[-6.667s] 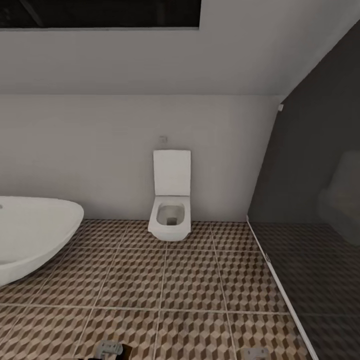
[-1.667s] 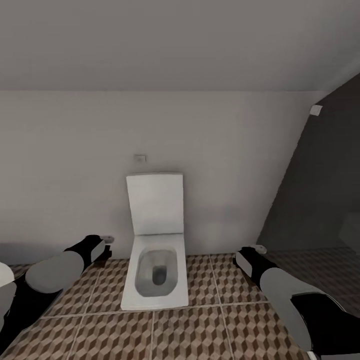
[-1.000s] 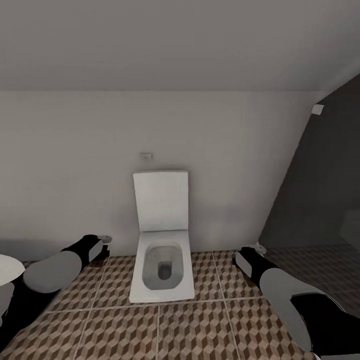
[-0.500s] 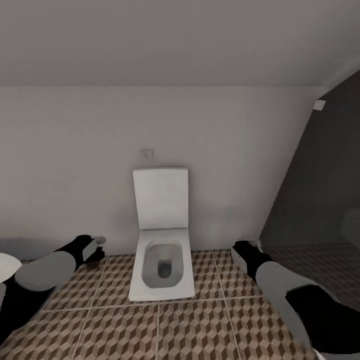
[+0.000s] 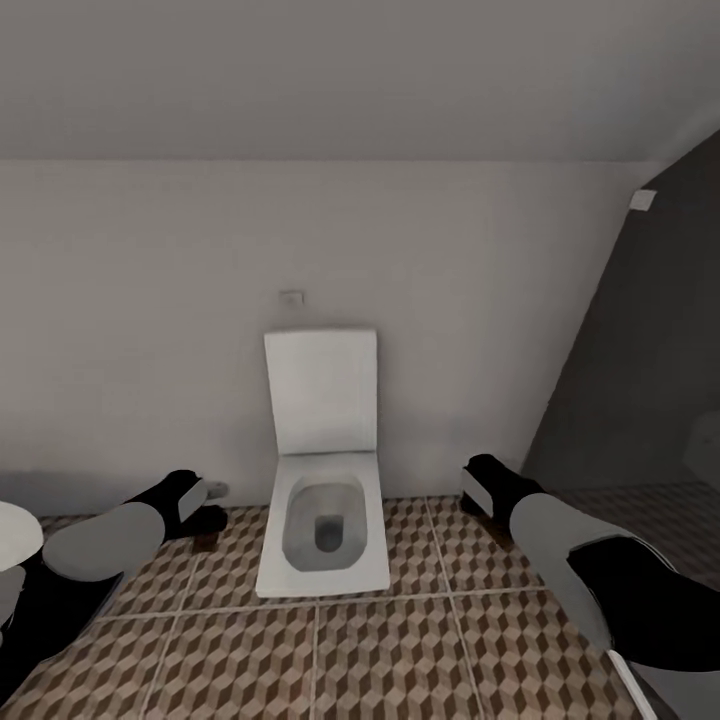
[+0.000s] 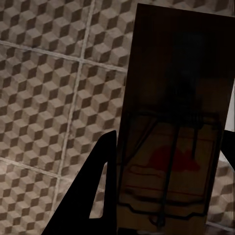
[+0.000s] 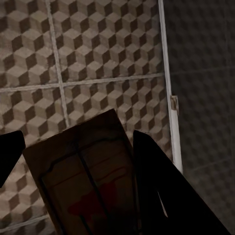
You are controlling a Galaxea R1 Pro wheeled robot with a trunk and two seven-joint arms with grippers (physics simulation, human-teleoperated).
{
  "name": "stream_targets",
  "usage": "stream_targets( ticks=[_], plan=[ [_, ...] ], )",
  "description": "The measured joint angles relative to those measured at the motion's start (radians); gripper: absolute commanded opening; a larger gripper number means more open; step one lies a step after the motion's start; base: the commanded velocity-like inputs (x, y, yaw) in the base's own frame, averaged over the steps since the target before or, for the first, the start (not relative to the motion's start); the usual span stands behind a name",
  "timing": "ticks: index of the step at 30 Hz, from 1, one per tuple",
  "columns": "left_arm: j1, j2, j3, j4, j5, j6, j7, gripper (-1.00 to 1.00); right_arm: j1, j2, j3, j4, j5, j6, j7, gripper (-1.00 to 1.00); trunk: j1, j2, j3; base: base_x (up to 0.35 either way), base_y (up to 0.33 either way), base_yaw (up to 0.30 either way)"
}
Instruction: Take the four mousetraps from the cabinet in the bathroom and place them on the bathroom floor. Make sure all four end up on the same floor surface, and ensure that at least two of them are either under or directly next to the same bathroom sink.
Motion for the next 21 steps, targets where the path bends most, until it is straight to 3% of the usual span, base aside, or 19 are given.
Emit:
stream_targets(
  ticks=[6, 21],
  plan=[
    [-0.001, 0.003, -0.001, 0.0, -0.001, 0.0, -0.017, -1.0, 0.0, 0.0, 0.001, 0.0, 0.0, -0.003, 0.052, -1.0, 0.023, -0.042, -0.019, 0.0, 0.0, 0.0],
    [-0.001, 0.007, 0.001, 0.001, -0.001, -0.001, -0.019, -1.0, 0.0, -0.002, 0.0, -0.001, -0.001, -0.035, 0.059, -1.0, 0.081, -0.147, -0.066, 0.0, 0.0, 0.0]
  ],
)
